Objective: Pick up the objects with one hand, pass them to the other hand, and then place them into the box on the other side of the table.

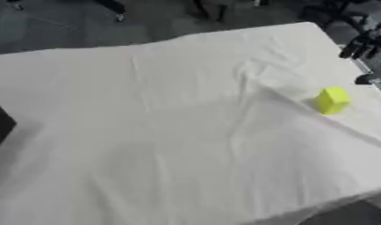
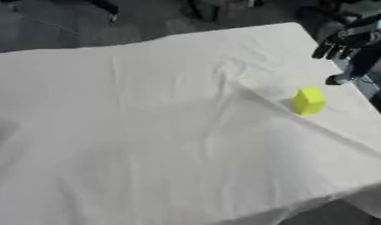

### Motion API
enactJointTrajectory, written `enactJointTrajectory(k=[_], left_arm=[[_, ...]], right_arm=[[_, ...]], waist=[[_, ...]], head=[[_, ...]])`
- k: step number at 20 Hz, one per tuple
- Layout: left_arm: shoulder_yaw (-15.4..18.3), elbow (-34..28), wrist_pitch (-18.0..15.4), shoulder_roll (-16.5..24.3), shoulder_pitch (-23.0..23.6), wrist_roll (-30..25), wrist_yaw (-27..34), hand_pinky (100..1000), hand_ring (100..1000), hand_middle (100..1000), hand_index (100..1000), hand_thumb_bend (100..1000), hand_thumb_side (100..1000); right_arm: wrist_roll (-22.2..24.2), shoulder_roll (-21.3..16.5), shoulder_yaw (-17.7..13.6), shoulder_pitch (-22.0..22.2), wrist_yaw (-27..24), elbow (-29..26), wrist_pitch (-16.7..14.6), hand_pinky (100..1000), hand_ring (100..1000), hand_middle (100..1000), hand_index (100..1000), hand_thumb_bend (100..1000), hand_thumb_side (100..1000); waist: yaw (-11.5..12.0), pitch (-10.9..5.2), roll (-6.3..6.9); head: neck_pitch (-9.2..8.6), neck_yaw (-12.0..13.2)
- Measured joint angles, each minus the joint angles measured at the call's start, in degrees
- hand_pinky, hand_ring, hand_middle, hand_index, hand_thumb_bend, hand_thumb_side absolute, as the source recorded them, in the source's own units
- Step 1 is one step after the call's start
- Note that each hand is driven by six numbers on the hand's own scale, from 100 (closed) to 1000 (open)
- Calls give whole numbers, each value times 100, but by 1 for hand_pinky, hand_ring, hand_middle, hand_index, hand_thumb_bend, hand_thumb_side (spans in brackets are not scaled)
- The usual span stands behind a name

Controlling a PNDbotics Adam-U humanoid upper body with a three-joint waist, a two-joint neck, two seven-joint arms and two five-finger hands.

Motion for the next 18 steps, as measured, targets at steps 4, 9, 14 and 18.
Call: enactJointTrajectory(k=[4, 9, 14, 18], left_arm=[[0, 0, 22, 0, 0, 24, 0, 767, 735, 768, 800, 206, 699], [-1, -4, 33, -5, -14, 35, 1, 762, 734, 766, 797, 204, 699], [-2, -33, 45, -32, -32, 45, 2, 755, 749, 764, 796, 203, 701], [-2, -35, 49, -47, -39, 49, 5, 754, 753, 764, 793, 202, 702]], right_arm=[[-7, -1, 89, 67, 21, -12, -83, 883, 896, 850, 849, 371, 100], [-51, 59, 227, 64, 142, 118, -175, 880, 897, 850, 849, 380, 100], [-140, 261, 363, -36, 355, 458, -290, 877, 897, 853, 857, 399, 100], [-286, 458, 457, -168, 623, 773, -391, 877, 899, 858, 867, 427, 100]], waist=[[1, 0, 0], [30, 0, 0], [51, 3, 3], [73, 6, 8]], head=[[-1, -9], [-4, -54], [-9, -98], [-11, -128]])
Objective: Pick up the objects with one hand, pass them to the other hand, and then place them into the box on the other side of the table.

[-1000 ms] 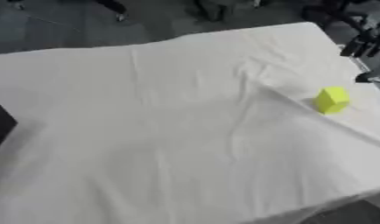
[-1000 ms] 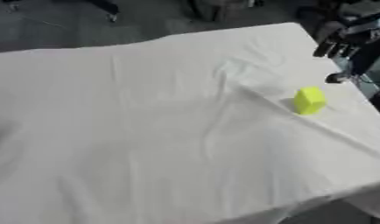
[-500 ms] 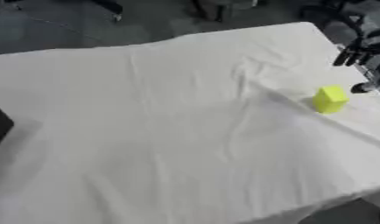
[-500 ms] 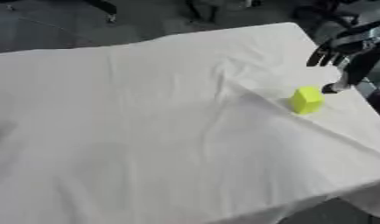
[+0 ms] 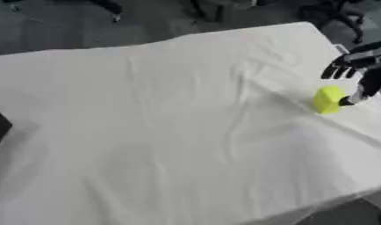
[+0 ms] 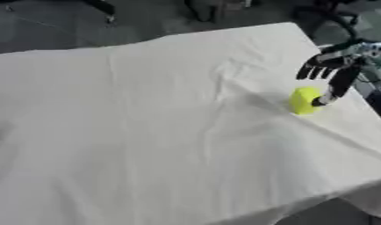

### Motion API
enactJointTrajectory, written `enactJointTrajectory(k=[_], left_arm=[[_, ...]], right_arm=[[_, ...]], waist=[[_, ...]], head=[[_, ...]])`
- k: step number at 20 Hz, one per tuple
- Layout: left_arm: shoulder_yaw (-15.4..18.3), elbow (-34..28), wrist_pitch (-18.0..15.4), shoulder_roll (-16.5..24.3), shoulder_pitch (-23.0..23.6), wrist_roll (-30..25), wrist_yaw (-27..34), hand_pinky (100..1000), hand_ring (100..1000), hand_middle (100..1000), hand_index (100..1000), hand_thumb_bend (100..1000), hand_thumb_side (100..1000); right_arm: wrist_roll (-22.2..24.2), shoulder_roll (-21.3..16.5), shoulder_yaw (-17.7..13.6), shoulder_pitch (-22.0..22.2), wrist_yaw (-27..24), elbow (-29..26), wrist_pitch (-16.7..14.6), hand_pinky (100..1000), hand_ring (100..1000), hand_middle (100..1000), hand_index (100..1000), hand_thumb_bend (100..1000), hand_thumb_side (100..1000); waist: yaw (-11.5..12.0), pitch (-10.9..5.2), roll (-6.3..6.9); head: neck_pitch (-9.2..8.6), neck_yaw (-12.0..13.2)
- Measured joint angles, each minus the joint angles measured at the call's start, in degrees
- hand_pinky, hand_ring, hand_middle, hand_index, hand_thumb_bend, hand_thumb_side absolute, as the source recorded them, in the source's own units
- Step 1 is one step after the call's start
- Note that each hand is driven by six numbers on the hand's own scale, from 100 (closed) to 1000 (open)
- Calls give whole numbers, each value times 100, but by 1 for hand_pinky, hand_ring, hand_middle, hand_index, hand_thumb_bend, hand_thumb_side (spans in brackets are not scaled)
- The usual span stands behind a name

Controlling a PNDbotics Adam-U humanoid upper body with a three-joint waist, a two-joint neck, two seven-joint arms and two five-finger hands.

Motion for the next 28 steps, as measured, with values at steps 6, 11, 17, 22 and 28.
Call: enactJointTrajectory(k=[6, 11, 17, 22, 28], left_arm=[[-1, -3, 8, -36, -1, 4, 24, 757, 756, 767, 794, 185, 714], [-1, -5, 10, -80, -1, 1, 48, 756, 755, 767, 793, 187, 714], [-1, -5, 10, -85, -1, 1, 50, 757, 755, 767, 792, 182, 718], [0, -5, 10, -87, 0, 1, 51, 756, 754, 766, 791, 183, 716], [0, -5, 10, -89, 0, 1, 51, 756, 753, 765, 791, 177, 717]], right_arm=[[-229, 206, 84, -182, 436, 426, -126, 877, 902, 860, 869, 472, 100], [-428, 306, 108, -313, 901, 744, -196, 875, 900, 861, 867, 481, 100], [-599, 392, 105, -481, 1354, 1163, -259, 868, 889, 847, 850, 468, 100], [-748, 517, 119, -605, 1541, 1441, -323, 835, 825, 732, 746, 435, 100], [-1307, 608, 121, -631, 1558, 1496, -256, 757, 661, 493, 512, 294, 100]], waist=[[20, 0, 46], [35, 1, 76], [38, 2, 92], [74, 4, 121], [86, 4, 130]], head=[[-2, -32], [-6, -45], [-11, -52], [-23, -79], [-25, -102]])
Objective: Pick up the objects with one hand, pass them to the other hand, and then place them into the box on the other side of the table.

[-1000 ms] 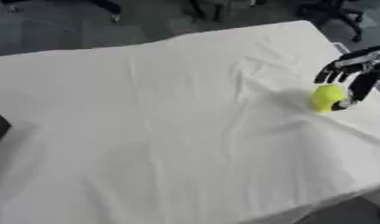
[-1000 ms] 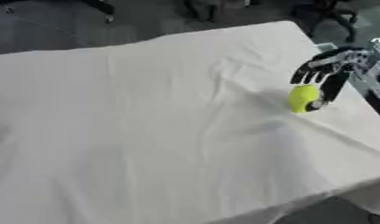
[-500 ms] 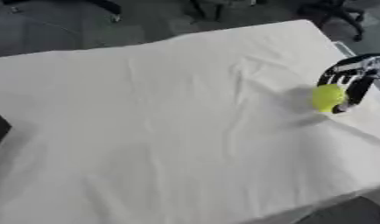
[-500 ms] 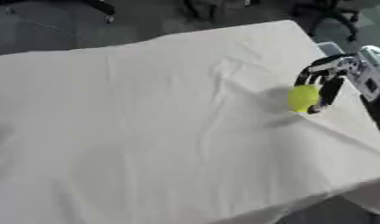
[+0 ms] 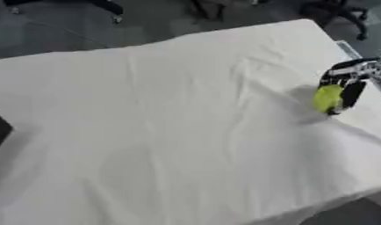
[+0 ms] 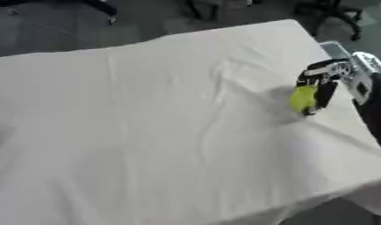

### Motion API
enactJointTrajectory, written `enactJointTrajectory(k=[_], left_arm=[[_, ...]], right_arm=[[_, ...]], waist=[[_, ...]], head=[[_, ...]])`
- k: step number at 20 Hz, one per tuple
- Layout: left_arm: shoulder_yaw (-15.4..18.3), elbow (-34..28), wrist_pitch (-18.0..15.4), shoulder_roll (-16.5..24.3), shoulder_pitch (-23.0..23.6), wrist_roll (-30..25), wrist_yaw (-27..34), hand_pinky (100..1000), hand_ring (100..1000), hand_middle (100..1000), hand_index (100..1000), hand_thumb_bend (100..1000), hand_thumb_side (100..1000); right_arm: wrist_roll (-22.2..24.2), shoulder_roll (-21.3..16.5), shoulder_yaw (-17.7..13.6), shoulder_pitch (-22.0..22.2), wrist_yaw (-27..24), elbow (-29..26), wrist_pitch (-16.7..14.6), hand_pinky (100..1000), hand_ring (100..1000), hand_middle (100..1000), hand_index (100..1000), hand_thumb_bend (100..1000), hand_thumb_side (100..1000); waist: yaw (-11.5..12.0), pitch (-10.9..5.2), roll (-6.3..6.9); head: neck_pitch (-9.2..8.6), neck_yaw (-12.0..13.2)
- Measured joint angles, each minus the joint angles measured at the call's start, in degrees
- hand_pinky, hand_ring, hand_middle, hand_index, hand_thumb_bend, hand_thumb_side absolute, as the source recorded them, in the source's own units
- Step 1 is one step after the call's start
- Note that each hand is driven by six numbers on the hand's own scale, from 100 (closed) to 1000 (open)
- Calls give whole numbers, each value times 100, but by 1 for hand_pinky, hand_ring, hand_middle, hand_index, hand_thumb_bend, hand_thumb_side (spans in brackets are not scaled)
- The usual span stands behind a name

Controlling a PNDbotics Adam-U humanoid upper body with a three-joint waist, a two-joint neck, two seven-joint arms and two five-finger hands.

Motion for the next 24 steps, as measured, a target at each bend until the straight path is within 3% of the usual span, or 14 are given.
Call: enactJointTrajectory(k=[6, 7, 8, 15, 20, 24], left_arm=[[0, 0, 1, -22, 0, 1, 0, 756, 753, 765, 792, 180, 712], [1, 0, 4, -22, 0, 4, -1, 756, 753, 765, 791, 184, 713], [1, 0, 9, -22, 0, 9, -2, 756, 753, 765, 792, 181, 711], [-3, -8, 65, -21, -21, 15, -4, 757, 754, 766, 795, 190, 708], [-92, 10, 283, -16, -160, 31, -62, 758, 755, 770, 810, 201, 704], [-177, 38, 520, -5, -225, 72, -113, 761, 757, 772, 814, 213, 695]], right_arm=[[-914, 69, -32, 3, 86, -154, 248, 748, 635, 461, 484, 291, 100], [-984, 73, -57, 3, 86, -283, 278, 744, 634, 463, 484, 208, 100], [-1027, 73, -78, 2, 83, -440, 306, 747, 633, 461, 484, 277, 100], [-1180, 48, -150, -96, -333, -2027, 481, 730, 622, 470, 496, 248, 100], [-1564, 28, 174, -95, -707, -3123, 684, 719, 613, 487, 522, 207, 100], [-2052, 58, 541, -92, -1098, -3660, 817, 715, 609, 483, 525, 162, 100]], waist=[[31, 0, 0], [31, 0, 0], [30, 0, 0], [18, 0, 0], [42, 0, -2], [69, 0, -2]], head=[[-2, 2], [-2, 4], [-2, 7], [-2, 55], [-28, 135], [-67, 240]])
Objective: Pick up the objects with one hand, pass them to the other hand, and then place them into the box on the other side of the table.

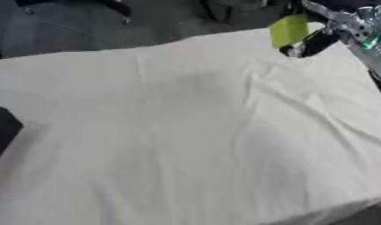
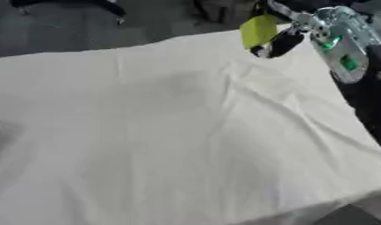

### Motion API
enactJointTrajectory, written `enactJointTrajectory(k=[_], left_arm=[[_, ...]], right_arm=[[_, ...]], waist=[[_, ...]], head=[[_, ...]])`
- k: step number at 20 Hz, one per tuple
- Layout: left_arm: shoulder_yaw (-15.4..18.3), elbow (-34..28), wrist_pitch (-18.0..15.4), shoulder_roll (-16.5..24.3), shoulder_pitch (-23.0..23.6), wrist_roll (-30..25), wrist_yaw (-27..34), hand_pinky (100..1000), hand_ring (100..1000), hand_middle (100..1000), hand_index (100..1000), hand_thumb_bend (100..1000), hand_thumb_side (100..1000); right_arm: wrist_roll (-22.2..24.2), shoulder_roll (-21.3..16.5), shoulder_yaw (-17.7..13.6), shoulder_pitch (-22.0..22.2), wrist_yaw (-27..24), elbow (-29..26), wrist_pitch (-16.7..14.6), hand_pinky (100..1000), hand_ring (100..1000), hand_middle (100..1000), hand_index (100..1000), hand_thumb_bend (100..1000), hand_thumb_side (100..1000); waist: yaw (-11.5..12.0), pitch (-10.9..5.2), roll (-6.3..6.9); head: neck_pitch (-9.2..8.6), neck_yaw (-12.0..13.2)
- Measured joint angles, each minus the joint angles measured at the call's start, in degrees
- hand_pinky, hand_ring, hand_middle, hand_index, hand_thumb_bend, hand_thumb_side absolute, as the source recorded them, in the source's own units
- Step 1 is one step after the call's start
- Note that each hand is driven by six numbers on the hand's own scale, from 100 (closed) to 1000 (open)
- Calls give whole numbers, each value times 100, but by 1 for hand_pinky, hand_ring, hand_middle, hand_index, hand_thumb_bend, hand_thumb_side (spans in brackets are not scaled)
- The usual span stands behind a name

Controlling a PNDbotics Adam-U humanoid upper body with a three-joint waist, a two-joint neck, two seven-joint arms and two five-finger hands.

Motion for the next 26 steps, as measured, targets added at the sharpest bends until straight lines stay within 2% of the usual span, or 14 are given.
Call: enactJointTrajectory(k=[4, 6, 10, 13, 18, 26], left_arm=[[-91, 45, 326, 12, -66, 106, -110, 772, 765, 782, 824, 248, 671], [-175, 50, 537, 12, -114, 139, -220, 786, 774, 789, 829, 290, 622], [-403, 43, 1112, 12, -245, -31, -634, 797, 781, 795, 829, 310, 603], [-574, -36, 1412, 10, -394, -285, -917, 800, 783, 797, 830, 312, 607], [-830, -232, 1632, -33, -610, -703, -1230, 804, 787, 802, 832, 324, 622], [-1088, -353, 1847, -192, -912, -1151, -1539, 813, 793, 808, 834, 367, 602]], right_arm=[[-408, 271, 346, -73, -132, -370, 15, 715, 608, 481, 527, 153, 100], [-546, 479, 489, -118, -82, -474, 19, 712, 606, 479, 526, 144, 100], [-848, 926, 712, -183, 194, -528, 50, 703, 599, 478, 525, 153, 100], [-1187, 1212, 827, -202, 489, -575, 52, 696, 593, 477, 523, 162, 100], [-1768, 1599, 983, -197, 983, -709, 32, 684, 584, 479, 523, 208, 100], [-2191, 2111, 1272, -156, 1861, -849, -256, 647, 546, 479, 520, 223, 100]], waist=[[13, 0, 0], [28, 0, 0], [44, -1, 0], [47, -1, 0], [48, -2, 0], [51, -6, 2]], head=[[-41, 143], [-66, 237], [-108, 427], [-109, 527], [-109, 649], [-108, 746]])
